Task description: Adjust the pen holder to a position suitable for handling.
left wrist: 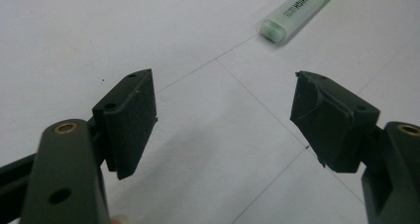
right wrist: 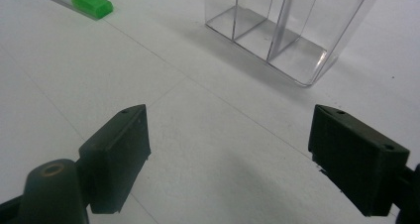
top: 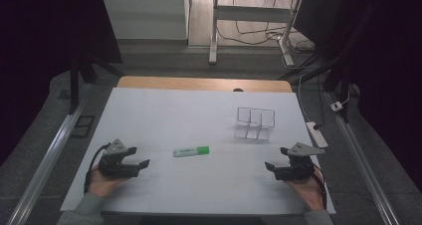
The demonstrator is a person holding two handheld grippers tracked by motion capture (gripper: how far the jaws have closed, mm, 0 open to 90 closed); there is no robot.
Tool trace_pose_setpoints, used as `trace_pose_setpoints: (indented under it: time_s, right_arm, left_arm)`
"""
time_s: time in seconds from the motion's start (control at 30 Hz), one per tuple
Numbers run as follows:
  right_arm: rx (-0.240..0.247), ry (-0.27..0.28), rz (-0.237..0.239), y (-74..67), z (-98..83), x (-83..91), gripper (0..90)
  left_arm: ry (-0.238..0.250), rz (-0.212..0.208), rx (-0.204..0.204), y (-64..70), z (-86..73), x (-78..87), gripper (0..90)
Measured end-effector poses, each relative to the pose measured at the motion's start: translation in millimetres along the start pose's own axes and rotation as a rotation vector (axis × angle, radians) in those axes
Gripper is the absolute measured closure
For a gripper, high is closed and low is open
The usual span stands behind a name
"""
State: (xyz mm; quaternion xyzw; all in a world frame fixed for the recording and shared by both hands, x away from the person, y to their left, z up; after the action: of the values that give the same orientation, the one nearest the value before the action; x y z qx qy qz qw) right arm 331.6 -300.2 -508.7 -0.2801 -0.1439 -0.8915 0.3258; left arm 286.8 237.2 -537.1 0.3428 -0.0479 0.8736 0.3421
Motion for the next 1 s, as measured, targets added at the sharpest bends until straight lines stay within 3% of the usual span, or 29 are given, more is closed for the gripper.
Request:
trace_pose_setpoints:
  time_s: [0.57, 1.0]
  right_arm:
    - [-0.015, -0.002, 0.019, 0.8, -0.2, -0.5, 18.3]
    - [-0.019, 0.016, -0.004, 5.1, 6.4, 4.0, 22.0]
  left_arm:
    - [-0.011, 0.002, -0.01, 2.9, 0.4, -2.3, 25.3]
    - [-0.017, 0.001, -0.016, 1.2, 0.4, -4.5, 25.1]
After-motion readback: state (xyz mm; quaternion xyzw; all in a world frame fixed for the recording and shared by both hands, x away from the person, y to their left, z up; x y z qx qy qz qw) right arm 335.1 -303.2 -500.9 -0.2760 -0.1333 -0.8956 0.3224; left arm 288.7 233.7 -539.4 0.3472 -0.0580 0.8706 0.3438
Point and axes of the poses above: each handheld gripper's, and its own axes: x roughly backward along the jaws, z roughly out of its top, y roughly to its right, the point moved 2 cm from there along -x, roughly forward along the jaws, and after that the axes turned 3 degrees about -z, right-handed, at the moved point
